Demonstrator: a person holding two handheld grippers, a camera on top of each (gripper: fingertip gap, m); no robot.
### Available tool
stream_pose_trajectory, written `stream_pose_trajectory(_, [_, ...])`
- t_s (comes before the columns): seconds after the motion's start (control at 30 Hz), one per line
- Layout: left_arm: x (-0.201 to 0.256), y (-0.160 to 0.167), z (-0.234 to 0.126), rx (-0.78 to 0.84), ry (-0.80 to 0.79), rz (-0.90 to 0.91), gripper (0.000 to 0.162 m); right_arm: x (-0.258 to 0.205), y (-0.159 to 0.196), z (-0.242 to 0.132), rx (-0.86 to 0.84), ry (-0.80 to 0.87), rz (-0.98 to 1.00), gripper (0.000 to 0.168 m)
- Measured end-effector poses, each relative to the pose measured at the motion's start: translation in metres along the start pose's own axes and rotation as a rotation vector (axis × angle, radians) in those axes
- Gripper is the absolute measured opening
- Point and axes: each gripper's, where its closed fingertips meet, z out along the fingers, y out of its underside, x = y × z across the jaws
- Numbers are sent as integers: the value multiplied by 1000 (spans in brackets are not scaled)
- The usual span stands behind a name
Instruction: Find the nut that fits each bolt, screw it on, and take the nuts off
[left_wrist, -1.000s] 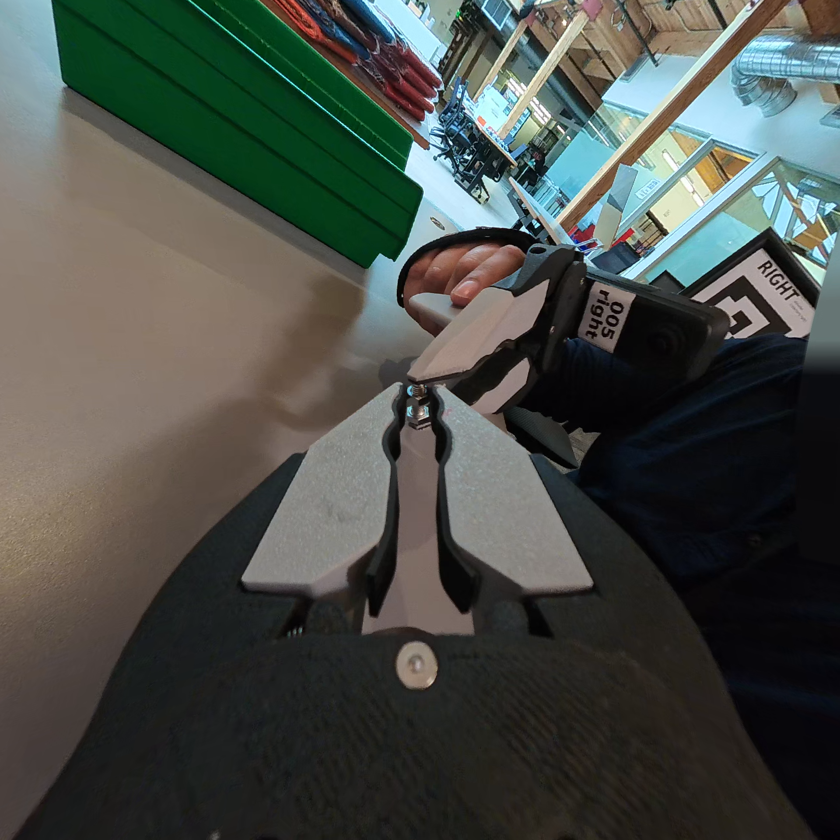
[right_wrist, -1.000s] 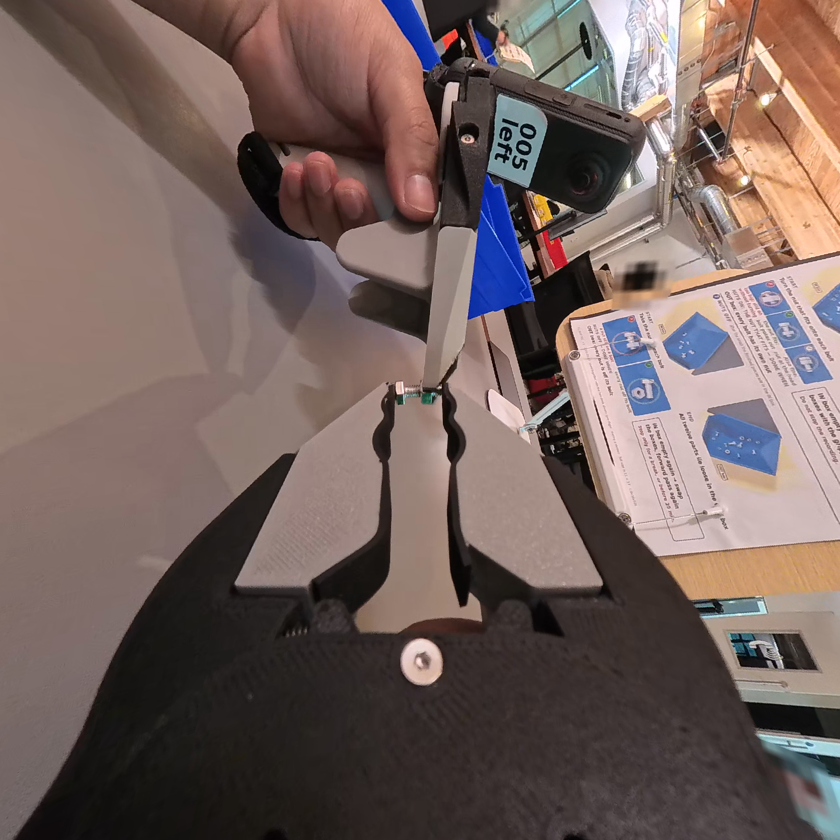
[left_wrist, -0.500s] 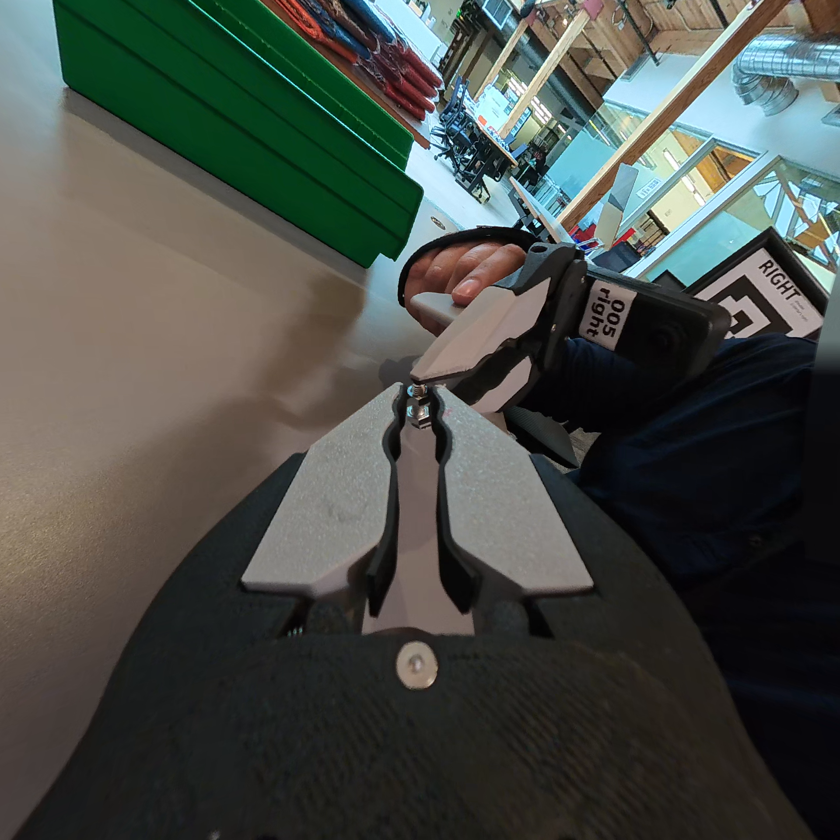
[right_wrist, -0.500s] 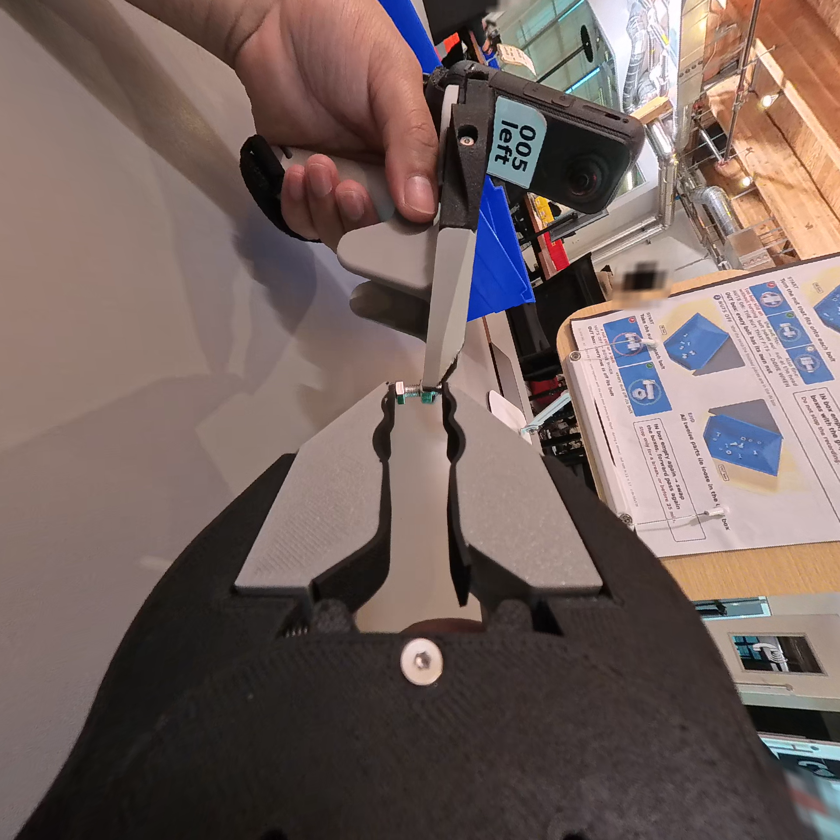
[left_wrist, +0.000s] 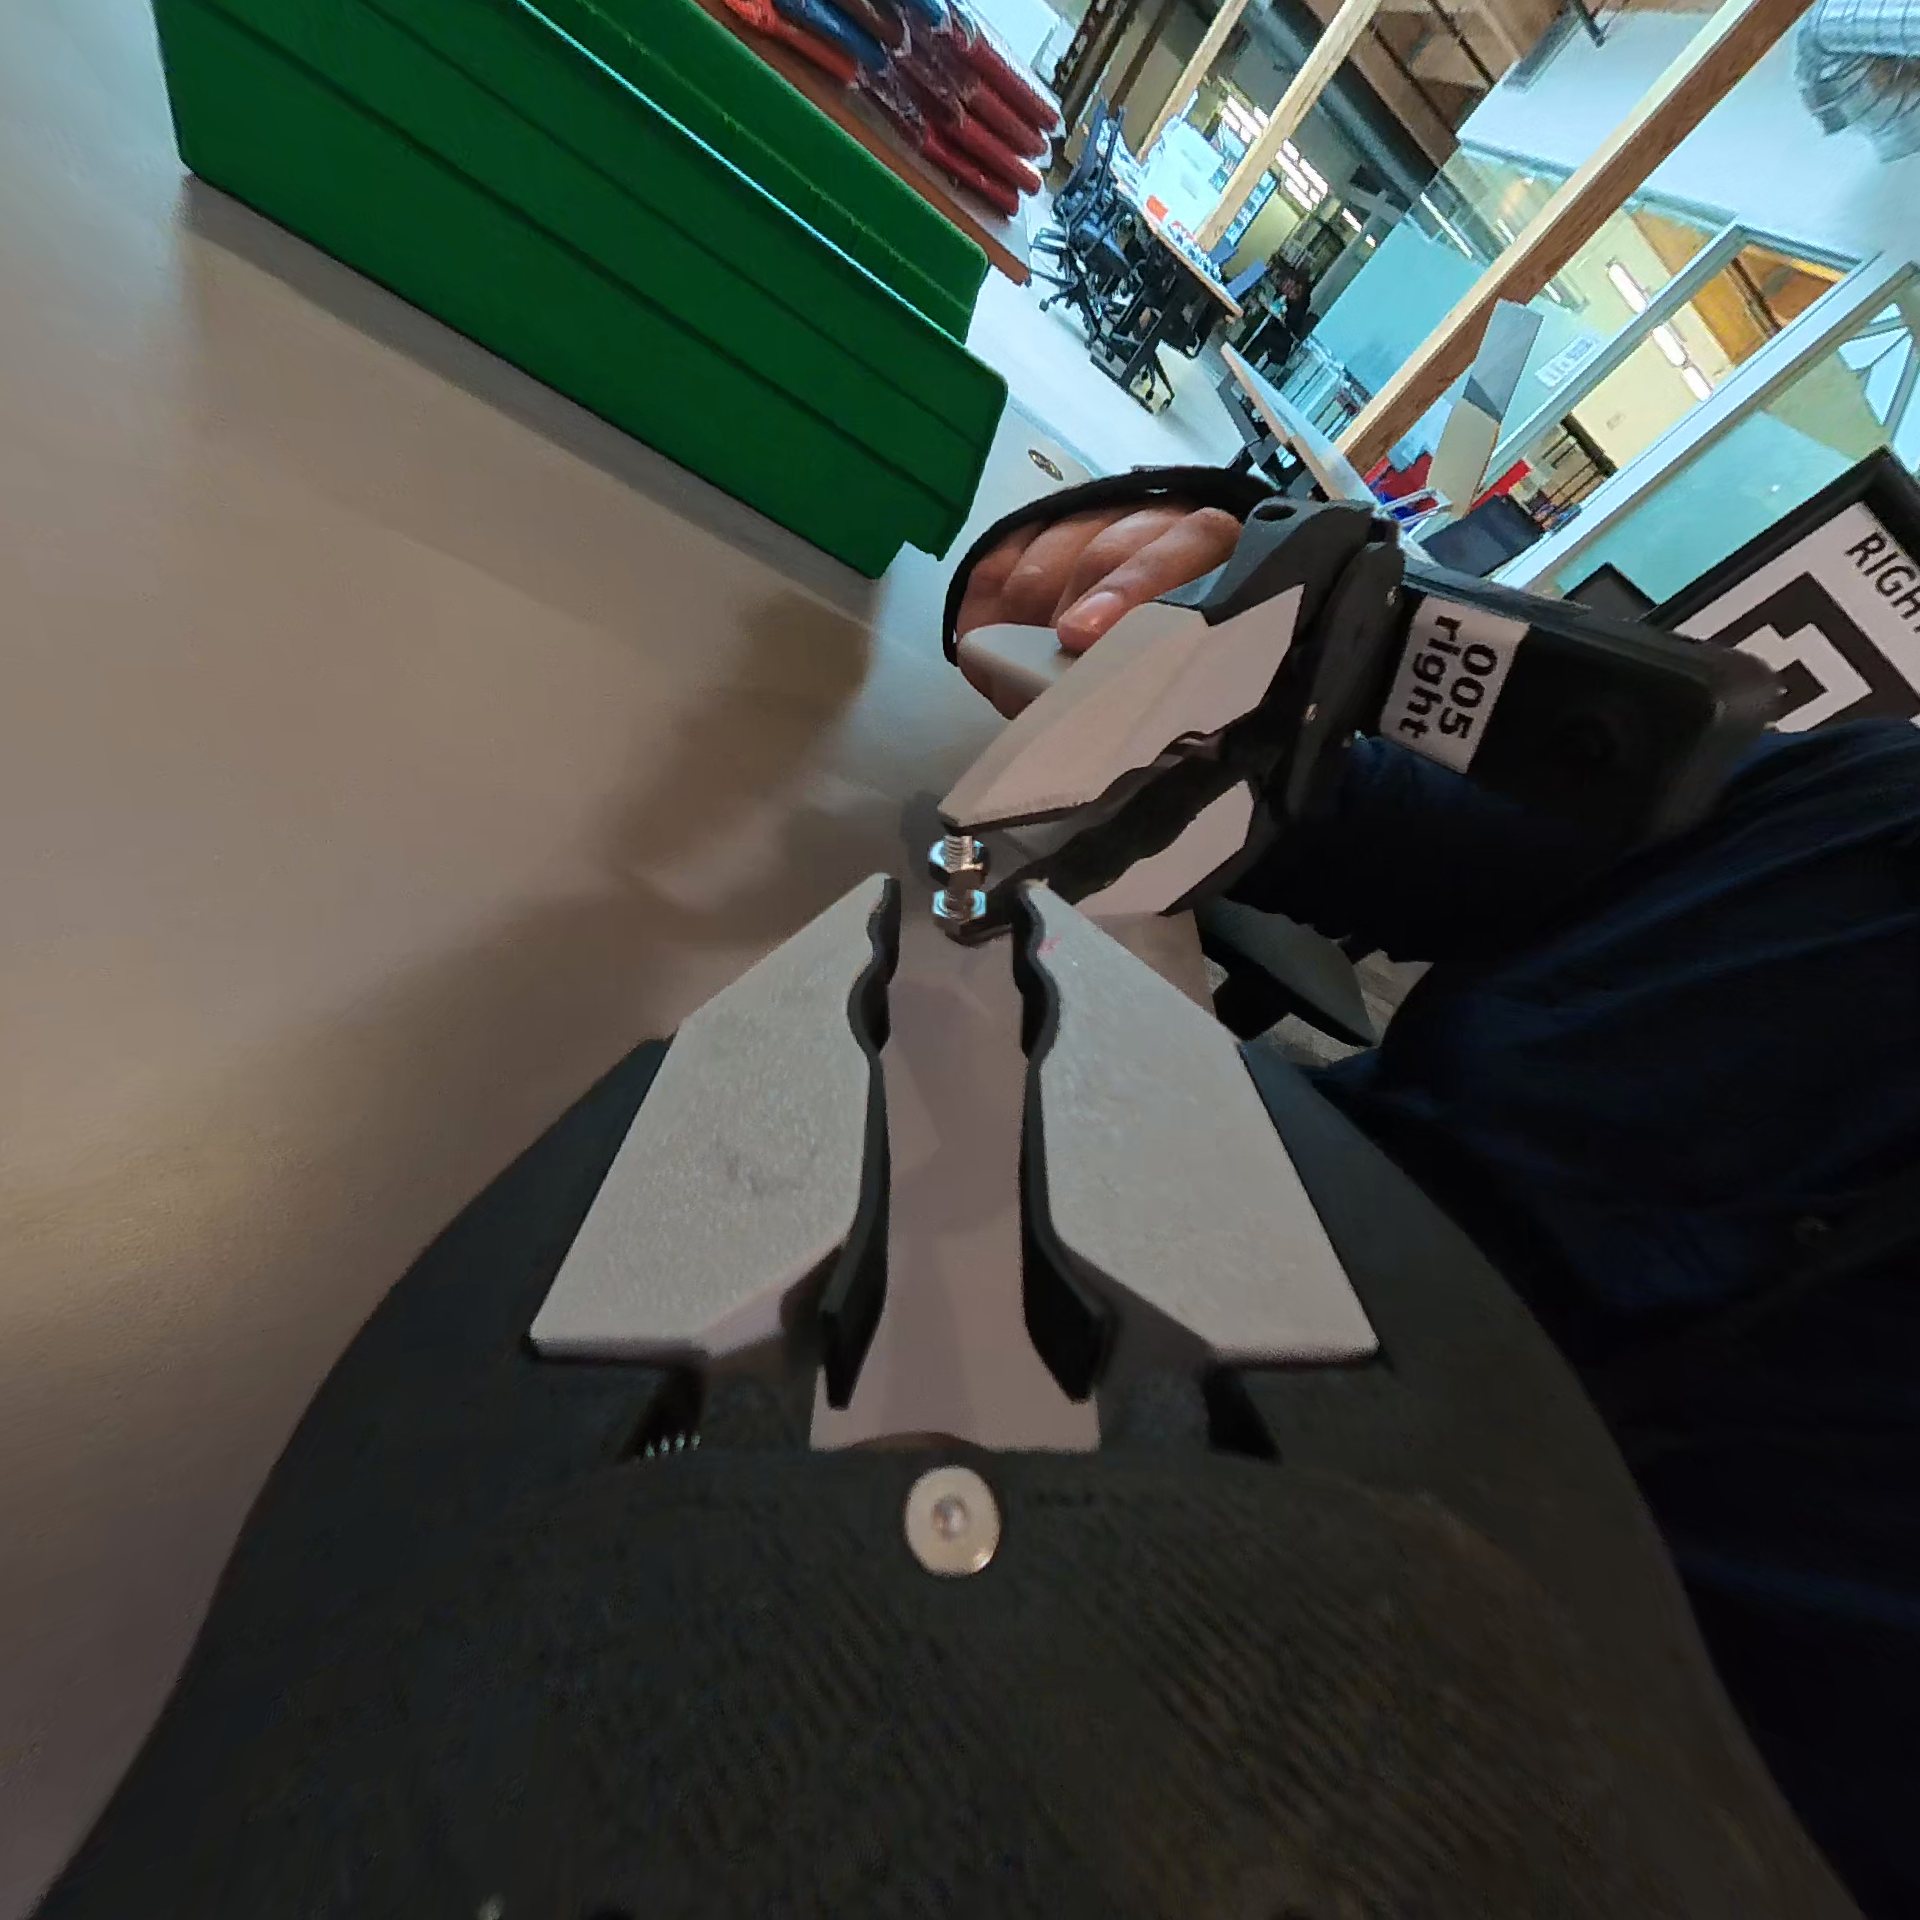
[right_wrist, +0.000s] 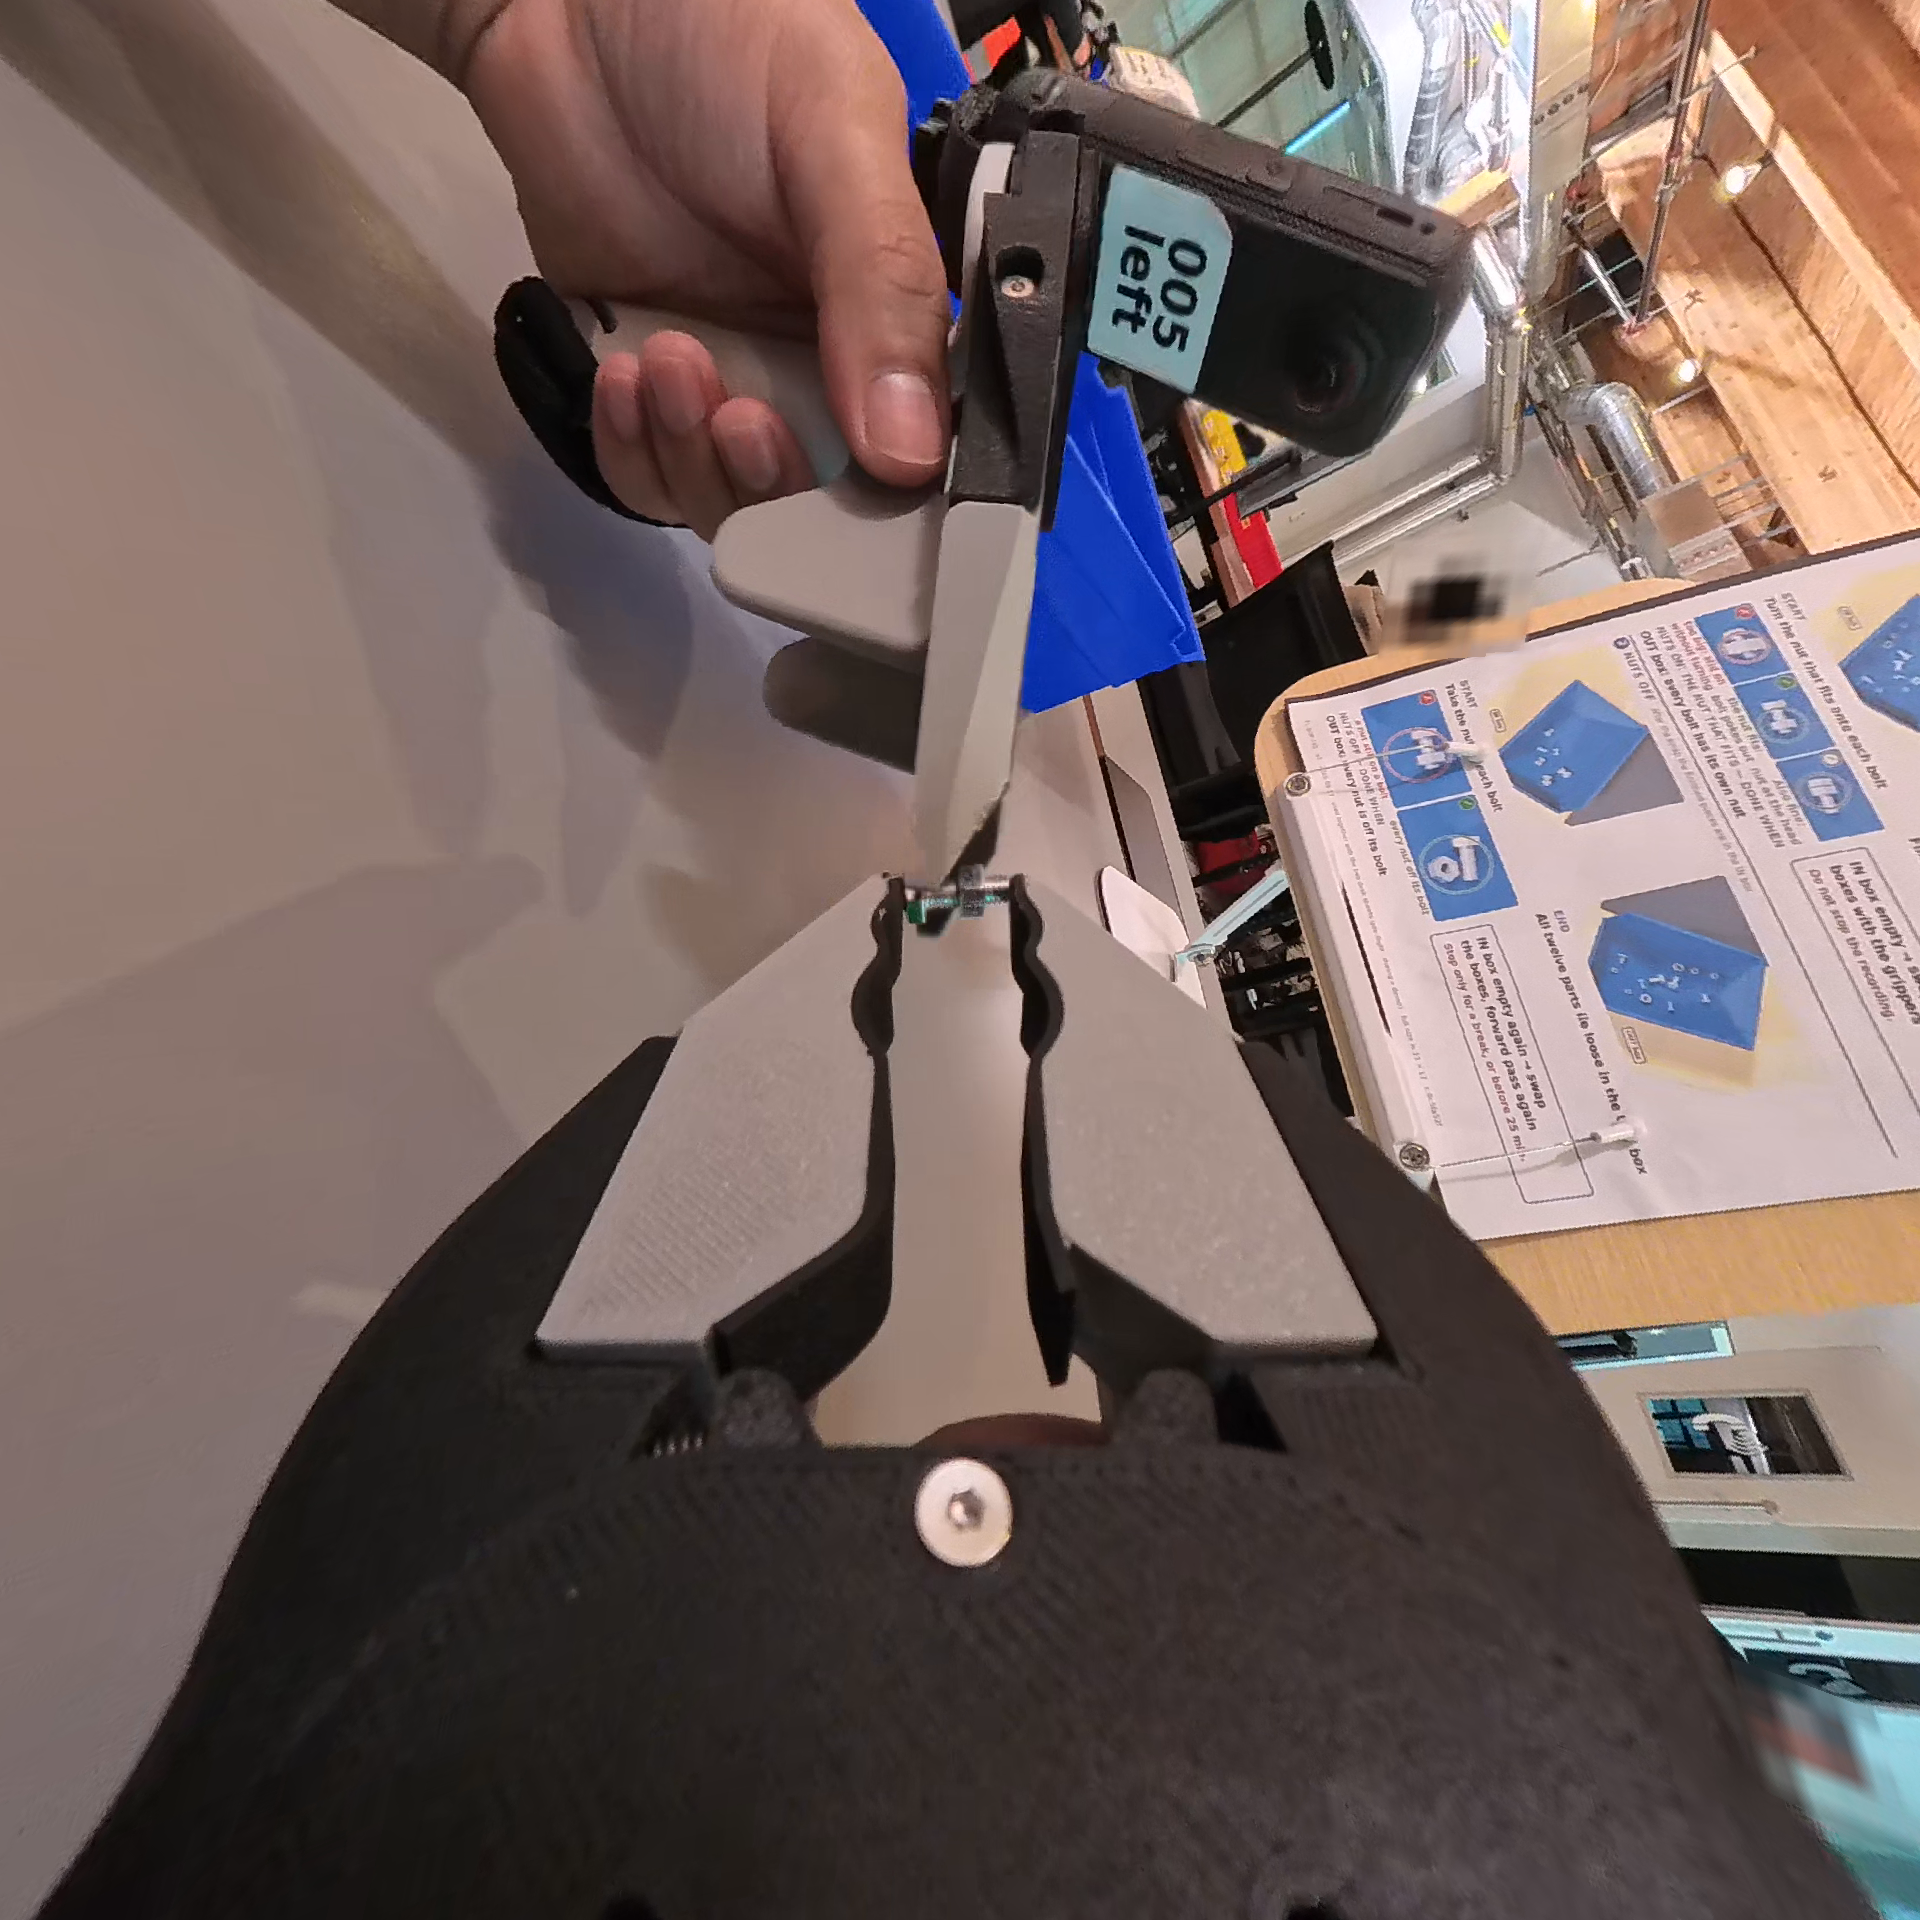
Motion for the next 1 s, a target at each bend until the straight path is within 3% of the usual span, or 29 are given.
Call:
stream_pose_trajectory(0.5, [-4, -5, 2, 1, -96, 104, 8, 5, 3, 1, -1, 4, 54, 19])
stream_pose_trajectory(0.6, [-2, -9, 0, 22, -93, 117, 8, 7, -1, -3, 52, -37, 161, 23])
stream_pose_trajectory(0.73, [2, -18, -7, 69, -85, 134, 8, 17, -11, -14, 173, -121, 371, 10])
stream_pose_trajectory(0.93, [7, -20, -7, 65, -102, 201, 8, 33, -6, -12, 227, -197, 728, 18])
stream_pose_trajectory(1.0, [8, -18, -5, 48, -110, 227, 8, 34, -7, -13, 257, -248, 829, 10])
